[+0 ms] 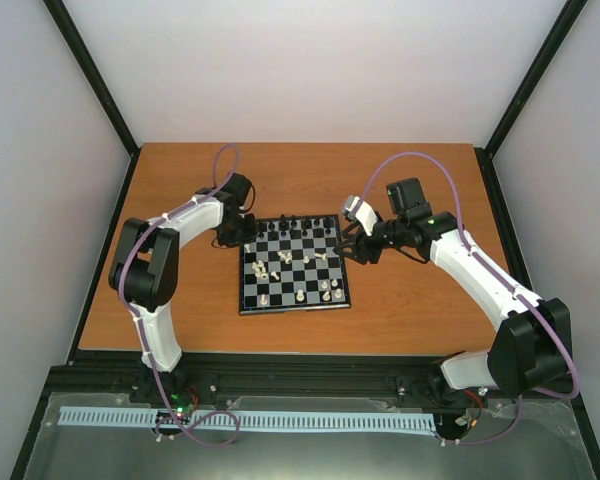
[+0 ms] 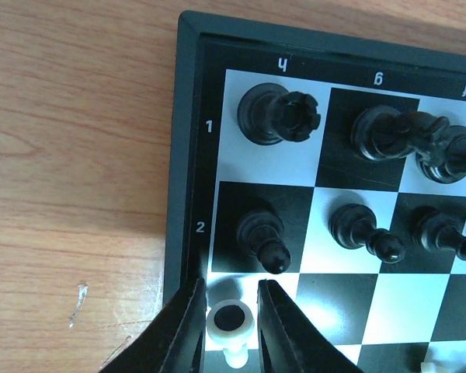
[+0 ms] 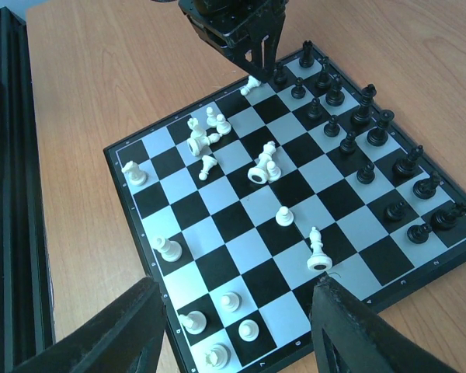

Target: Set up the chess pieces on the board

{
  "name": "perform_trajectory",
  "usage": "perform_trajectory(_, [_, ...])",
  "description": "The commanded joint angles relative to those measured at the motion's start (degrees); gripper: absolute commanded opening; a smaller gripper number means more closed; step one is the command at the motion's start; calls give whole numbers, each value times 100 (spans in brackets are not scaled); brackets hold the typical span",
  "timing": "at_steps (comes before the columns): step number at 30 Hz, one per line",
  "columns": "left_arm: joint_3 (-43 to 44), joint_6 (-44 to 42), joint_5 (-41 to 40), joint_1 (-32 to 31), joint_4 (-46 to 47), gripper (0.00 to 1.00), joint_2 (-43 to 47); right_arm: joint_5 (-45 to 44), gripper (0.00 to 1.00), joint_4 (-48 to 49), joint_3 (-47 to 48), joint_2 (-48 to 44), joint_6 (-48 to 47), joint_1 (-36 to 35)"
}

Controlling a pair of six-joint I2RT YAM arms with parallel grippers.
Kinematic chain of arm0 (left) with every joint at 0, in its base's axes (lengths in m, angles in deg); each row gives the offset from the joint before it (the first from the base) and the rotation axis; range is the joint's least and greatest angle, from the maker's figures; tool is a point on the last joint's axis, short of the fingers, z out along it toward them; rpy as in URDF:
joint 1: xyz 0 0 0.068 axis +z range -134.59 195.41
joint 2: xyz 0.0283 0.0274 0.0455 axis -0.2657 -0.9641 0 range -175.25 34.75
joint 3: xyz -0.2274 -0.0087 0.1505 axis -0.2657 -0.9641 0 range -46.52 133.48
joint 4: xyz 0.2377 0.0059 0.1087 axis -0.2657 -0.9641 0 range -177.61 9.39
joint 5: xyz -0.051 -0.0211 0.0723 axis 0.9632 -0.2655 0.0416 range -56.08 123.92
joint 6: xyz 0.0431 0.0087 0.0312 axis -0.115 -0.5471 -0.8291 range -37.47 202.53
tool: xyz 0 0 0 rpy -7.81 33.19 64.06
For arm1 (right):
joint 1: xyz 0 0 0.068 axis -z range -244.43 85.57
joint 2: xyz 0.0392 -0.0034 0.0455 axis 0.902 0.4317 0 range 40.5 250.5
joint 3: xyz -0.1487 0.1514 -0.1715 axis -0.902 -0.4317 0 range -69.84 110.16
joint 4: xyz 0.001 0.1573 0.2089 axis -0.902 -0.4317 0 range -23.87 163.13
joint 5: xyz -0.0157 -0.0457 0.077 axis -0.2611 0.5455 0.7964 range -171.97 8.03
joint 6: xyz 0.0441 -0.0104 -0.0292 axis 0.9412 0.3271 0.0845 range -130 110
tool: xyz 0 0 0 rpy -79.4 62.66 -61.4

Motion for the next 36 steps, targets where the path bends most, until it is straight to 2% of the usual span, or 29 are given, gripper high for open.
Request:
perform_trajectory(1, [247, -17, 85, 13, -38, 22, -111, 109, 52, -58, 126, 48, -64, 42])
perform_trajectory(27, [345, -152, 99, -136, -281, 24, -299, 117, 52, -62, 129, 37, -26, 45])
perform_trajectory(36, [374, -201, 95, -178, -362, 21, -344, 108, 52, -70, 130, 17, -9, 46])
